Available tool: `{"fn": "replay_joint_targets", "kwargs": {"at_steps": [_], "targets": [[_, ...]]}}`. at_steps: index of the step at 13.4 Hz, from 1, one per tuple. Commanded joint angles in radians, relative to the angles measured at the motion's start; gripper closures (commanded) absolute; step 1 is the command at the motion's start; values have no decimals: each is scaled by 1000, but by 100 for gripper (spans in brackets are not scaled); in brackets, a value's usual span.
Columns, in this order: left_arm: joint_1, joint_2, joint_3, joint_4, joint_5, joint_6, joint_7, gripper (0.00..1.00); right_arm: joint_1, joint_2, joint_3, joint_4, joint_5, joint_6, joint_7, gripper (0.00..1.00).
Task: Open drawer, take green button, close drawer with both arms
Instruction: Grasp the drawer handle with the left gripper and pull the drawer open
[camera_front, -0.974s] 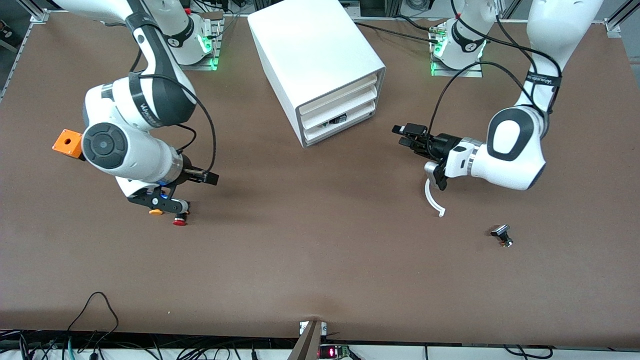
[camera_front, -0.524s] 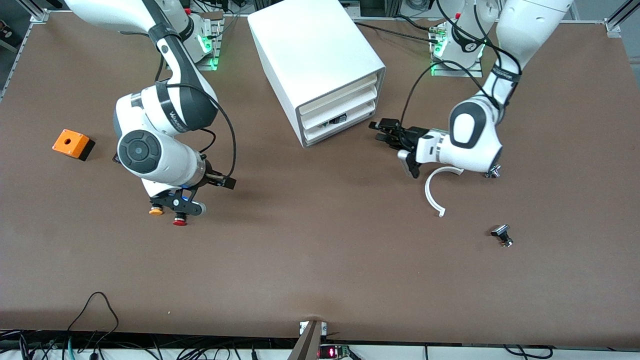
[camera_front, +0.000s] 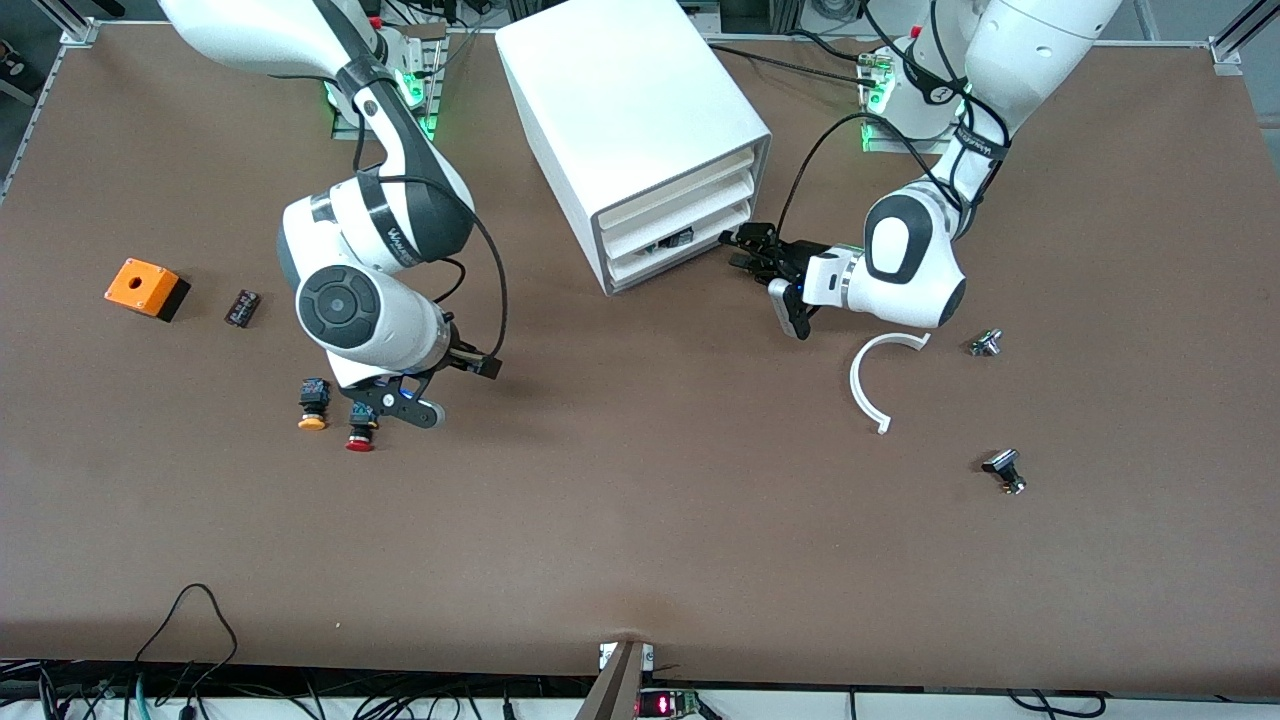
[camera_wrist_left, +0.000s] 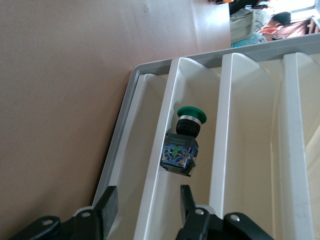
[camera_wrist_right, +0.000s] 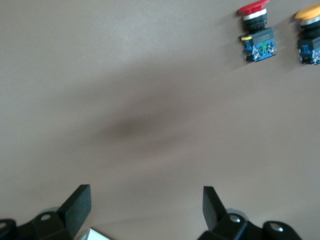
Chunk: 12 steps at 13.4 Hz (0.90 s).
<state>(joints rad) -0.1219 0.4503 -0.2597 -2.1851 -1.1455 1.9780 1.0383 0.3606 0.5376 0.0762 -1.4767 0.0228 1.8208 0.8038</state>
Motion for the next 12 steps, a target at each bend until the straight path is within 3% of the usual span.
{"fn": "replay_joint_targets", "kwargs": {"at_steps": [1, 12], "targets": [[-13, 10, -4, -41, -103, 13, 109, 42, 12, 13, -3, 15, -6, 2, 44, 1], [-81, 22, -13, -79, -187, 55, 131, 50, 49, 47, -3, 24, -9, 3, 130, 1]]}}
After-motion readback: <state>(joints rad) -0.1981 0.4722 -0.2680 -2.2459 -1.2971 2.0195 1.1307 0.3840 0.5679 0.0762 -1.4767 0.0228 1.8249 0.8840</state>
